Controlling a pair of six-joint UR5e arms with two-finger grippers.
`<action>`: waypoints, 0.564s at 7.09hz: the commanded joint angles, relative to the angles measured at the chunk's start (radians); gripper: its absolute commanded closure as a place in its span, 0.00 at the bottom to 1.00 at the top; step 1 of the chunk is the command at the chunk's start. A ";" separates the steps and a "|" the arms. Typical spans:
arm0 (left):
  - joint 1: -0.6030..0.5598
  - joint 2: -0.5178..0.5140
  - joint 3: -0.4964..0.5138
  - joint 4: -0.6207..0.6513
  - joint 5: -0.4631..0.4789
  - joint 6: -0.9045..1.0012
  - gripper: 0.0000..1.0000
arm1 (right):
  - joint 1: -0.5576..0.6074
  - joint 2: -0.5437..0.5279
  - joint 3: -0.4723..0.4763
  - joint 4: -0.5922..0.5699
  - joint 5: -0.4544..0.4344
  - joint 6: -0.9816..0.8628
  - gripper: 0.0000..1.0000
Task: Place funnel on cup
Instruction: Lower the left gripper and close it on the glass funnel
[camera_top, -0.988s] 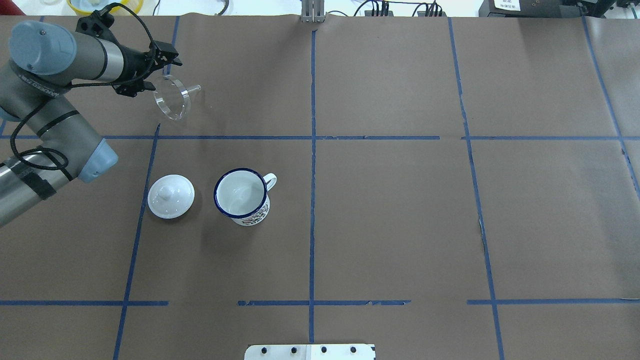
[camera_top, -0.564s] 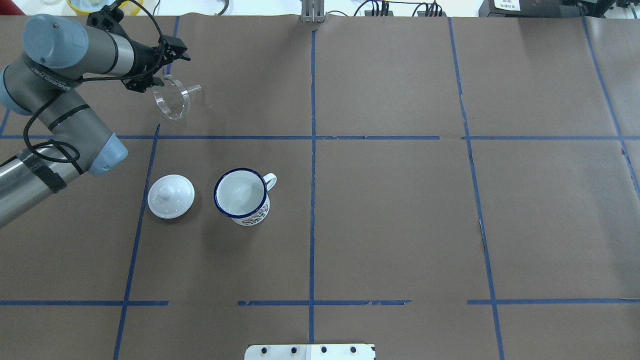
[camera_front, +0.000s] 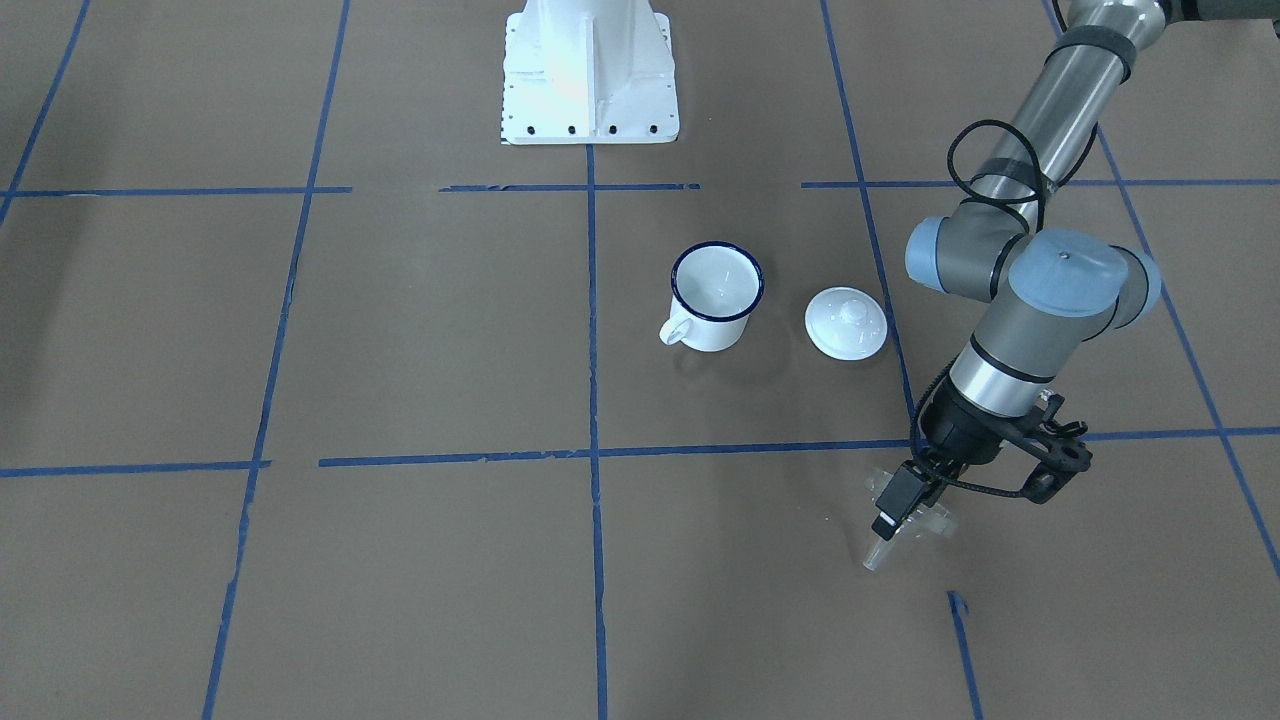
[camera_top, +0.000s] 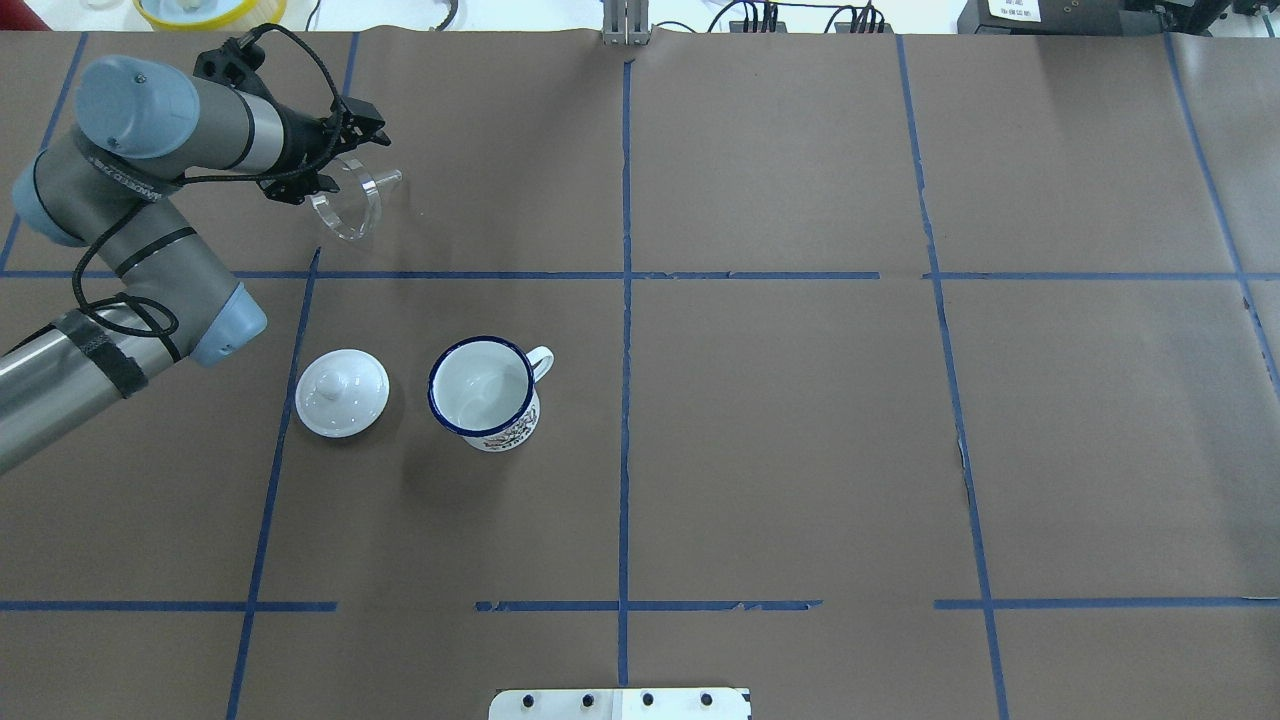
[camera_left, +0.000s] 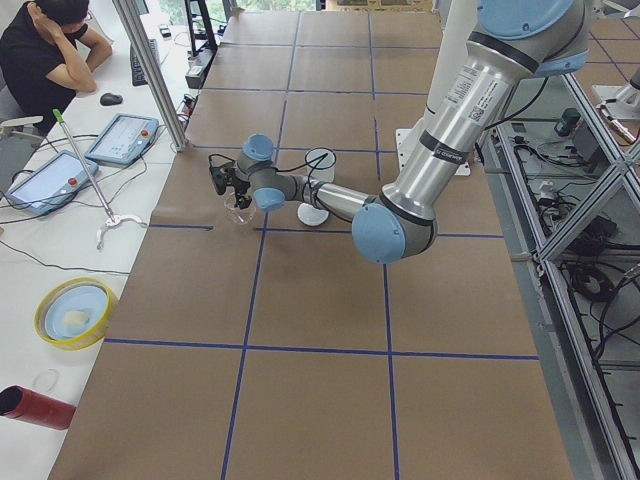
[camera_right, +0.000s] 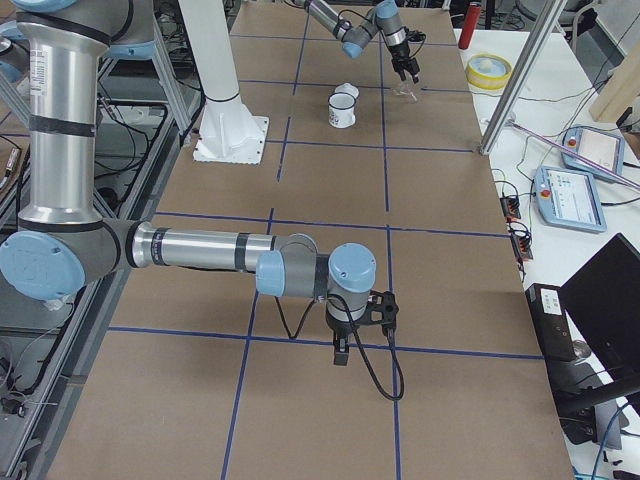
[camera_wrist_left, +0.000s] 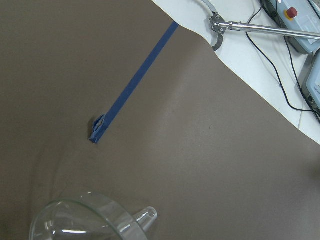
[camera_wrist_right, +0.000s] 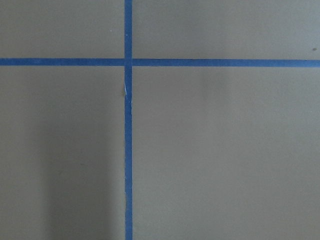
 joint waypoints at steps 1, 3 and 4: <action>0.002 -0.003 0.004 -0.003 -0.002 0.000 0.40 | 0.000 0.000 0.000 0.000 0.000 0.000 0.00; 0.002 -0.003 0.002 -0.004 -0.003 0.001 0.75 | 0.000 0.000 0.000 0.000 0.000 0.000 0.00; -0.001 -0.002 -0.001 -0.004 -0.003 0.003 0.95 | 0.000 0.000 0.000 0.000 0.000 0.000 0.00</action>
